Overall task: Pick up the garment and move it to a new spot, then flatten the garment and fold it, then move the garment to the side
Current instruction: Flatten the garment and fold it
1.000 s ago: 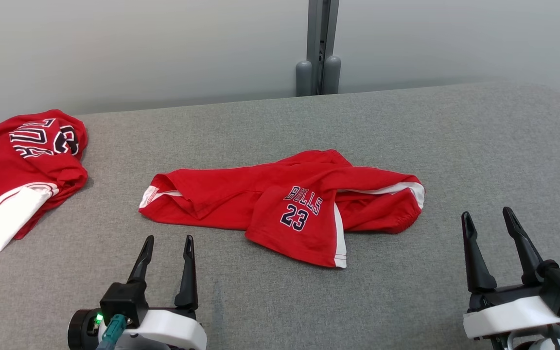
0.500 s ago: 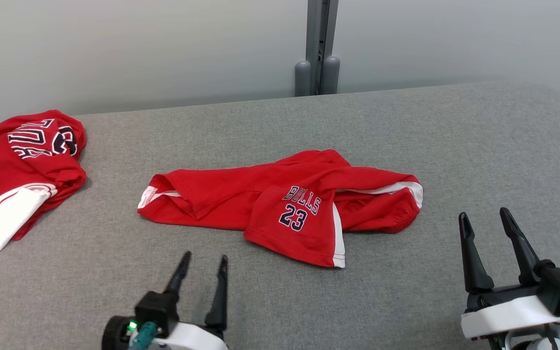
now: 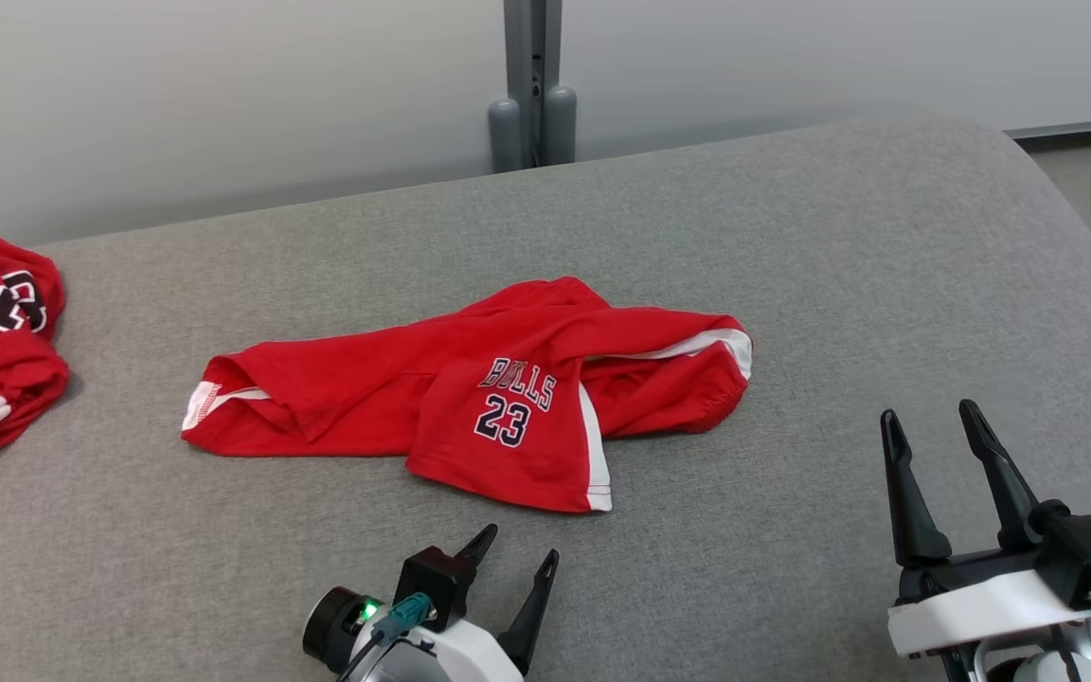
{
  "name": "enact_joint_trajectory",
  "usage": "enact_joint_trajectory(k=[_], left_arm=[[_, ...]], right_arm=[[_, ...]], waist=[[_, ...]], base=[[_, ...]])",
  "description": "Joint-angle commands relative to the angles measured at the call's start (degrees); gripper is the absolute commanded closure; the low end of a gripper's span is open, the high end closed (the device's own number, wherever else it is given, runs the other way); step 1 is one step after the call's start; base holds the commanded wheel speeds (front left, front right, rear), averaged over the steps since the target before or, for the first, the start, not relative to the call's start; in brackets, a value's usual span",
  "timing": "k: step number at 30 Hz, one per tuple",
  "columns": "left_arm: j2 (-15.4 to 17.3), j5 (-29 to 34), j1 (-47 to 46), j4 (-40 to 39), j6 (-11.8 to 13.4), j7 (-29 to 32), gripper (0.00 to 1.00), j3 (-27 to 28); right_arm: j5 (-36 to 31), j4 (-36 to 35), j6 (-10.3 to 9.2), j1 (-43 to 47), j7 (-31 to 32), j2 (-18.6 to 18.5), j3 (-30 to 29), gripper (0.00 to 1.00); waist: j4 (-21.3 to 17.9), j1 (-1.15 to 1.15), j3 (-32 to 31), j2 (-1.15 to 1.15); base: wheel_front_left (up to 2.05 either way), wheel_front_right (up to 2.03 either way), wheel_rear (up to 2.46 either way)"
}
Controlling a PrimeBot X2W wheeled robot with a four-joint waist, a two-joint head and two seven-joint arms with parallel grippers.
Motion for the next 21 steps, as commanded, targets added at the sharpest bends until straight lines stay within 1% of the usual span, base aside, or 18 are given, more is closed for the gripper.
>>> enact_joint_trajectory(k=[1,4,6,11,12,16,21], left_arm=[[0.32,-1.5,-1.95,1.34,0.46,-0.02,0.0,-1.69],[0.31,-4.77,-3.56,3.21,0.15,0.71,0.0,-4.67],[0.31,-6.37,-5.77,5.28,1.03,0.65,0.0,-6.96],[0.32,-9.62,-8.66,7.55,2.12,-0.04,0.0,-9.54],[0.32,-9.62,-8.66,7.55,2.12,-0.04,0.0,-9.54],[0.31,-13.12,-10.7,7.75,3.02,-0.66,0.0,-11.01],[0.33,-17.94,-12.19,4.45,4.0,-1.87,0.0,-11.44]], right_arm=[[0.54,0.06,0.01,-0.78,-0.1,-0.35,0.05,0.0],[0.76,0.15,0.01,-0.91,-0.1,-0.34,0.11,0.0],[0.97,0.0,0.01,-1.17,-0.1,-0.33,0.48,0.0],[1.47,-0.11,0.01,-1.62,-0.1,-0.34,0.79,0.0],[1.47,-0.11,0.01,-1.62,-0.1,-0.34,0.79,0.0],[1.84,-0.26,0.01,-1.91,-0.1,-0.34,1.07,0.0],[2.09,-0.36,0.01,-2.1,-0.1,-0.34,0.53,0.0]], waist=[[-1.88,0.0,1.08,0.0],[-3.28,0.0,2.0,0.0],[-4.57,0.0,2.94,0.0],[-6.46,0.0,4.42,0.0],[-6.46,0.0,4.42,0.0],[-7.45,0.0,5.37,0.0],[-7.49,0.0,6.02,0.0]], base=[[0.0,0.0,0.0],[0.0,0.0,0.0],[0.0,0.0,0.0],[0.0,0.0,0.0],[0.0,0.0,0.0],[0.0,0.0,0.0],[0.0,0.0,0.0]])
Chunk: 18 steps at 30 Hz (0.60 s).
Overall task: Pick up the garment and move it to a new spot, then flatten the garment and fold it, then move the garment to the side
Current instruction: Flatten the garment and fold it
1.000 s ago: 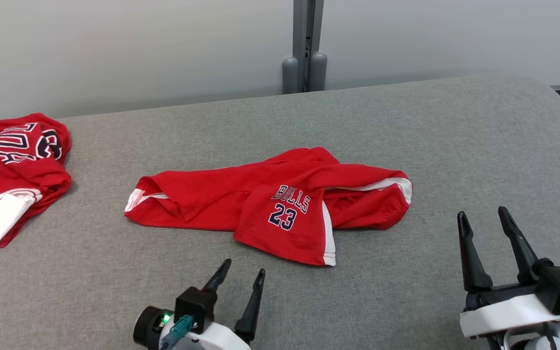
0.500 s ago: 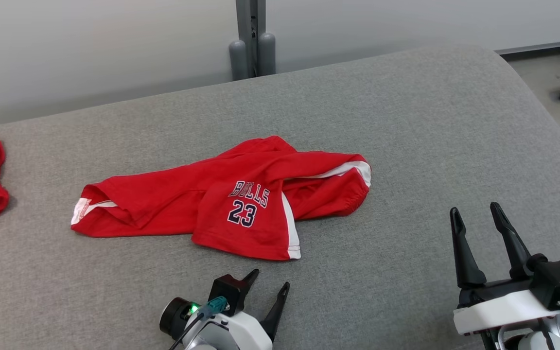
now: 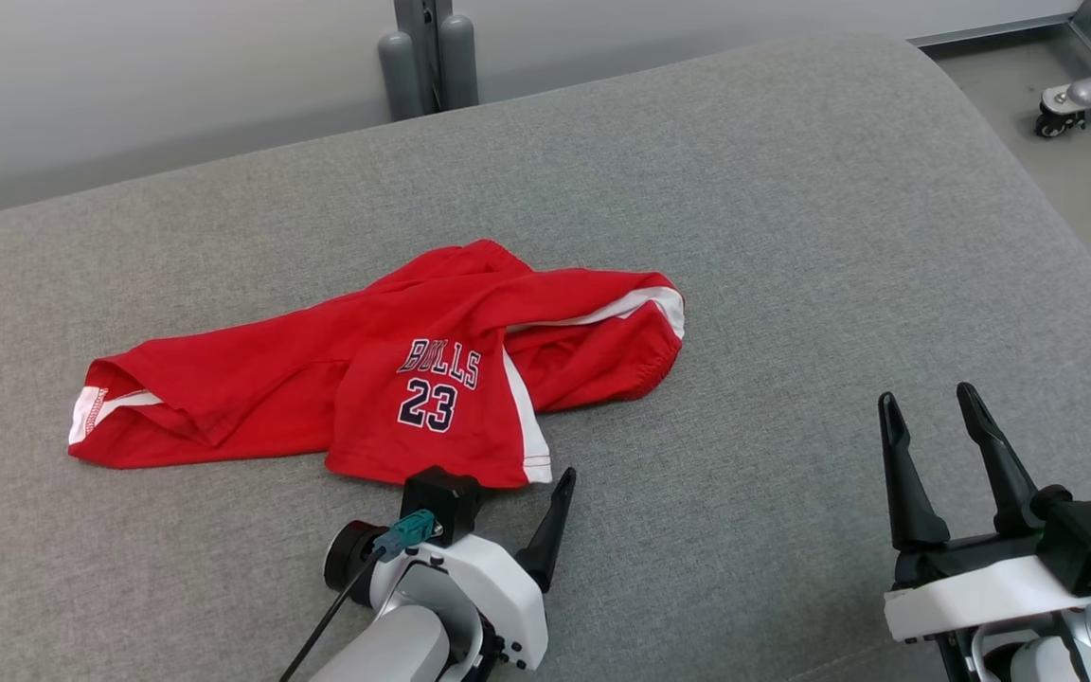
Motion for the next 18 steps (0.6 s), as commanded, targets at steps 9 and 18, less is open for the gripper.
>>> enact_joint_trajectory(k=[9,18], left_arm=[[0.34,1.69,-1.24,-3.75,3.42,-0.53,0.98,2.41],[0.33,9.72,0.57,-9.37,4.01,-0.55,1.0,7.45]], right_arm=[[0.94,0.23,0.01,-1.48,-0.09,-0.32,-0.3,0.0],[0.7,0.06,0.01,-1.05,-0.08,-0.32,-1.34,0.0]], waist=[[0.87,0.0,0.34,0.0],[2.46,0.0,0.07,0.0]], base=[[0.0,0.0,0.0],[0.0,0.0,0.0]])
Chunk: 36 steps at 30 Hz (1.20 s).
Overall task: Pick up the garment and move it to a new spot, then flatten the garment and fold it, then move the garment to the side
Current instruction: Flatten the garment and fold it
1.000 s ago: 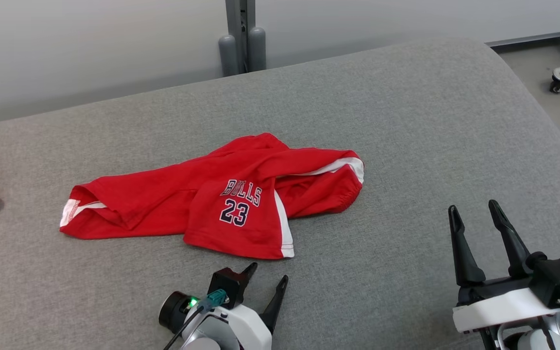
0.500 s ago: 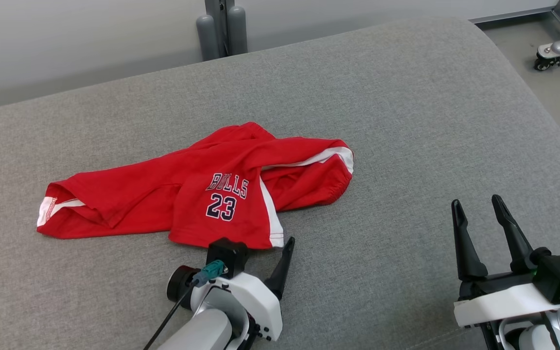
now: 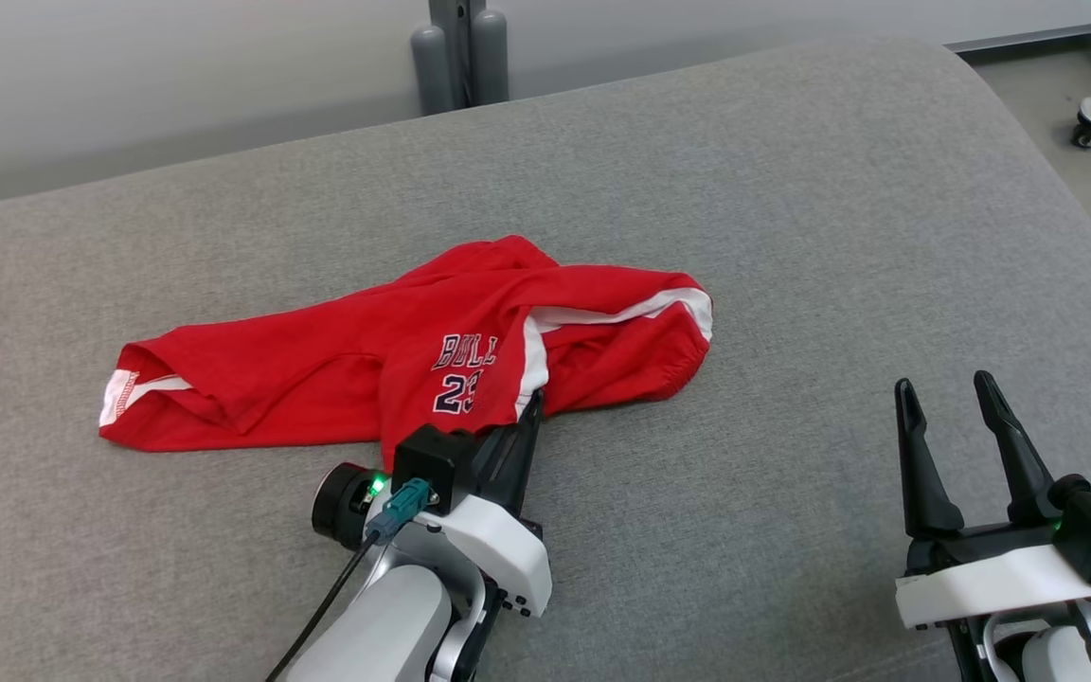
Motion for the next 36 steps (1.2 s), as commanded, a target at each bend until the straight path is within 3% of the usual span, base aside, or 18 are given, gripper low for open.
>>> enact_joint_trajectory(k=[1,6,12,29,36], left_arm=[[0.29,1.39,0.39,-1.01,-0.28,-0.27,1.0,0.75],[1.35,4.18,1.28,-4.26,-2.86,-0.28,1.0,1.86],[6.33,4.39,2.39,-8.39,-4.75,0.8,1.0,2.74],[23.15,-0.48,9.08,-20.13,-6.52,19.84,1.0,4.31],[26.39,-2.24,9.97,-19.47,-6.54,25.57,1.0,4.44]], right_arm=[[0.05,0.01,0.01,-0.08,-0.08,-0.33,-0.32,0.0],[-0.38,0.25,0.01,0.22,-0.08,-0.33,-1.03,0.0],[-0.31,0.52,0.01,0.71,-0.08,-0.34,-1.46,0.0],[0.35,1.31,0.01,0.81,-0.08,-0.34,-1.4,0.0],[0.32,1.9,0.01,0.11,-0.08,-0.34,-0.97,0.0]], waist=[[0.69,0.0,-0.19,0.0],[2.97,0.0,-1.17,0.0],[5.87,0.0,-2.54,0.0],[8.74,0.0,-3.1,0.0],[8.54,0.0,-2.62,0.0]], base=[[0.0,0.0,0.0],[0.0,0.0,0.0],[0.0,0.0,0.0],[0.0,0.0,0.0],[0.0,0.0,0.0]])
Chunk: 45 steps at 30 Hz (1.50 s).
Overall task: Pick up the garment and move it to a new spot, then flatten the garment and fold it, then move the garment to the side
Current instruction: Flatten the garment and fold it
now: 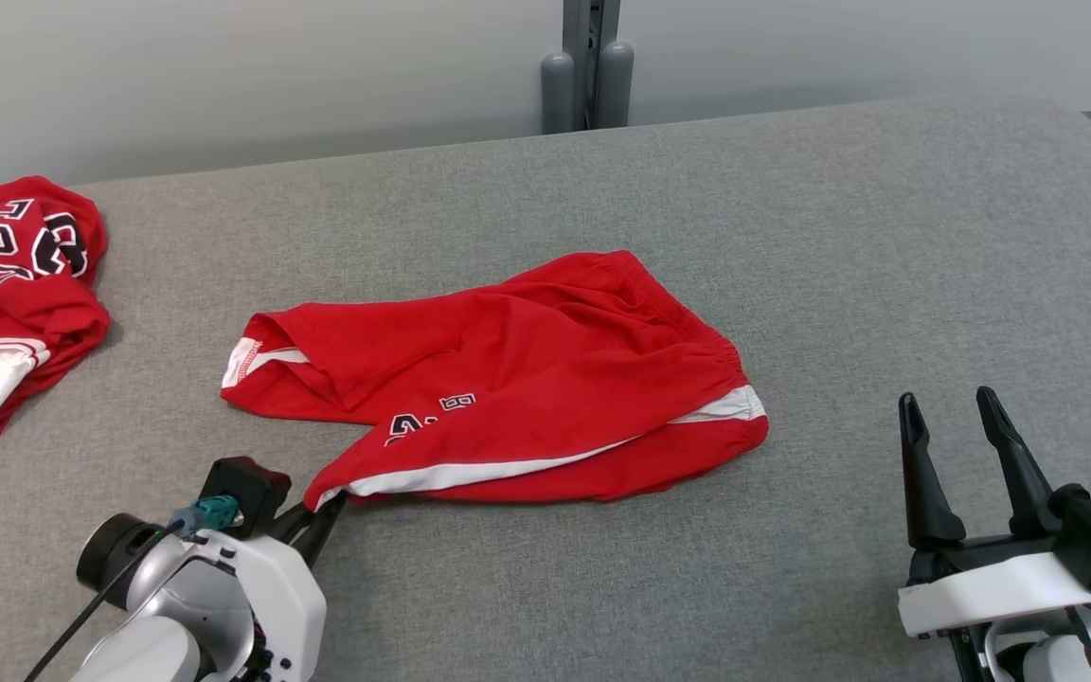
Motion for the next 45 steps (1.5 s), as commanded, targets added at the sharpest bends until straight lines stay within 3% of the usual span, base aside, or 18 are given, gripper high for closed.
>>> enact_joint_trajectory(k=[1,14,16,17,18,19,35,45], left_arm=[[0.33,-0.77,0.53,1.09,0.0,0.63,1.0,0.31],[-0.4,-1.83,-1.04,9.75,0.66,-1.48,1.0,1.27],[-1.09,-2.12,-1.09,10.53,0.81,-2.81,0.74,1.57],[-1.48,-2.22,-1.03,10.9,0.81,-3.36,0.66,1.53],[-1.73,-2.02,-1.02,11.12,0.93,-4.17,0.39,1.59],[-1.97,-1.94,-0.94,11.4,1.05,-4.85,0.0,1.67],[-4.83,-2.97,2.15,10.52,1.56,-12.41,0.0,1.89],[-6.09,-3.76,3.25,8.44,4.19,-16.2,0.0,3.74]], right_arm=[[0.04,0.23,0.01,-0.65,-0.08,-0.34,0.07,0.0],[-0.51,0.5,0.01,-0.84,-0.08,-0.34,-0.06,0.0],[-0.63,0.57,0.01,-0.84,-0.08,-0.34,-0.1,0.0],[-0.69,0.6,0.01,-0.84,-0.08,-0.34,-0.13,0.0],[-0.76,0.59,0.01,-0.81,-0.08,-0.34,-0.15,0.0],[-0.81,0.58,0.01,-0.75,-0.08,-0.34,-0.16,0.0],[-1.95,0.56,0.01,0.76,-0.08,-0.34,-0.17,0.0],[-2.18,0.53,0.01,1.58,-0.08,-0.35,0.07,0.0]], waist=[[-0.15,0.0,0.19,0.0],[-0.82,0.0,0.87,0.0],[-0.67,0.0,0.77,0.0],[-0.57,0.0,0.68,0.0],[-0.45,0.0,0.57,0.0],[-0.32,0.0,0.47,0.0],[2.21,0.0,-1.9,0.0],[1.63,0.0,-2.98,0.0]], base=[[0.0,0.0,0.0],[0.0,0.0,0.0],[0.0,0.0,0.0],[0.0,0.0,0.0],[0.0,0.0,0.0],[0.0,0.0,0.0],[0.0,0.0,0.0],[0.0,0.0,0.0]])
